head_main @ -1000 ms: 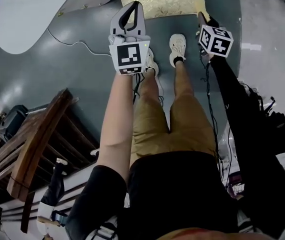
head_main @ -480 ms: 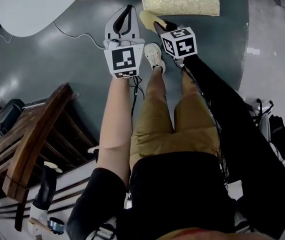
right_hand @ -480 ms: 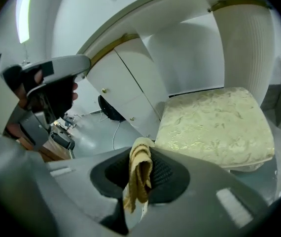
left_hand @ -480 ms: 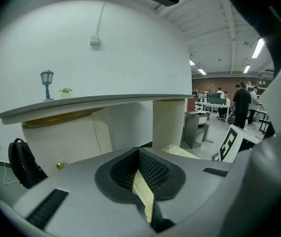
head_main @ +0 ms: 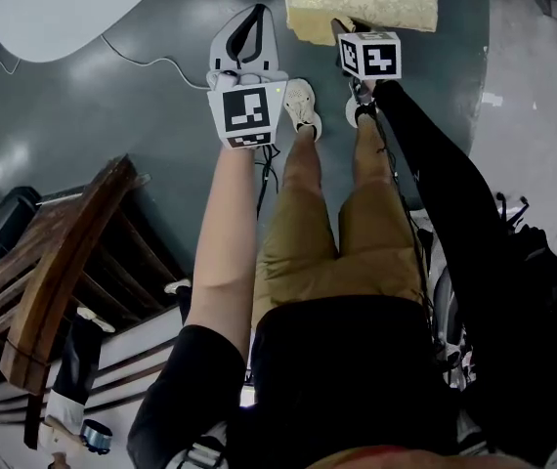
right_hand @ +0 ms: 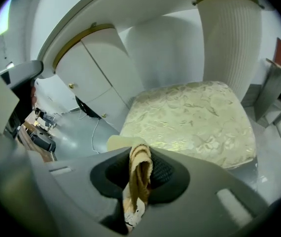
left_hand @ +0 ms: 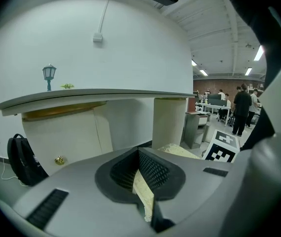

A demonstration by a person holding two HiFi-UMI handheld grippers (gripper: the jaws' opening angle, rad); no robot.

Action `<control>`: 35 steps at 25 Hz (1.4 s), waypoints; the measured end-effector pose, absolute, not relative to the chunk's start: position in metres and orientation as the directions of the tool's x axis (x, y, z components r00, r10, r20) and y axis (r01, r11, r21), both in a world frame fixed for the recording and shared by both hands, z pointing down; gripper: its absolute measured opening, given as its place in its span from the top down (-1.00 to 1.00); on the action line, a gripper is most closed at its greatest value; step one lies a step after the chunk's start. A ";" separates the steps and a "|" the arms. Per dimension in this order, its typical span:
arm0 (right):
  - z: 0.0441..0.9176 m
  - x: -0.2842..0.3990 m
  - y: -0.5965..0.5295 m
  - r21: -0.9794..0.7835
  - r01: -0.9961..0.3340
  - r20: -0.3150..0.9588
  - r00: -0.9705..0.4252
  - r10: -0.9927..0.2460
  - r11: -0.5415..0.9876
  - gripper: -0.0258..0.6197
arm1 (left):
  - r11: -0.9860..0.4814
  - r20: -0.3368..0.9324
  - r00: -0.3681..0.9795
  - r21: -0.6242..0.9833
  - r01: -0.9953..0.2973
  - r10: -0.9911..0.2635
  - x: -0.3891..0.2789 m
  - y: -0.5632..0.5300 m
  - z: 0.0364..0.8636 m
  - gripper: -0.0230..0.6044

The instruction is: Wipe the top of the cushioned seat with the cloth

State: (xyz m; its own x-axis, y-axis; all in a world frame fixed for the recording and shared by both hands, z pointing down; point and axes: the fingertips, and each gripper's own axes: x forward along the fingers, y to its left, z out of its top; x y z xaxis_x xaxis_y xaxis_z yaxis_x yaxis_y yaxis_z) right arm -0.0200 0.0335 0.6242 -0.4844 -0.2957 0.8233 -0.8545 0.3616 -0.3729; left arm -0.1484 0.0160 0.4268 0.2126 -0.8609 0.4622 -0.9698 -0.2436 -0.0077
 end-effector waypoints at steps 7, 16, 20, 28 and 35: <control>0.632 0.098 0.001 -0.243 -0.931 0.874 -0.332 -0.356 0.272 0.74 | -0.278 0.459 0.247 0.000 -0.961 -0.853 -0.115 -0.005 0.426 0.91; 0.634 0.227 -0.029 -0.154 -0.973 0.893 -0.213 -0.397 0.174 0.74 | -0.311 0.454 0.274 -0.007 -0.950 -0.848 -0.058 -0.036 0.422 0.91; 0.633 0.284 -0.041 -0.063 -0.989 0.907 -0.112 -0.405 0.132 0.74 | -0.320 0.456 0.280 -0.013 -0.947 -0.845 -0.029 -0.049 0.420 0.91; 0.626 0.335 -0.046 0.057 -0.996 0.910 0.025 -0.413 0.066 0.74 | -0.339 0.454 0.297 -0.011 -0.941 -0.840 0.005 -0.061 0.418 0.91; 0.626 0.345 -0.041 0.029 -0.998 0.903 0.004 -0.430 0.053 0.74 | -0.349 0.450 0.301 -0.026 -0.937 -0.841 0.024 -0.064 0.413 0.91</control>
State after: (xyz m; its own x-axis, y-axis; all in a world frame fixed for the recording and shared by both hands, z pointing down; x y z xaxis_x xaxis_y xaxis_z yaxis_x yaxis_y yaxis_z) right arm 0.3455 -0.0413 0.6257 0.0036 -0.4299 0.9029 -0.9981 0.0533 0.0293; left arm 0.0236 -0.0640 0.4134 0.3009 -0.8409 0.4498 -0.9368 -0.3489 -0.0256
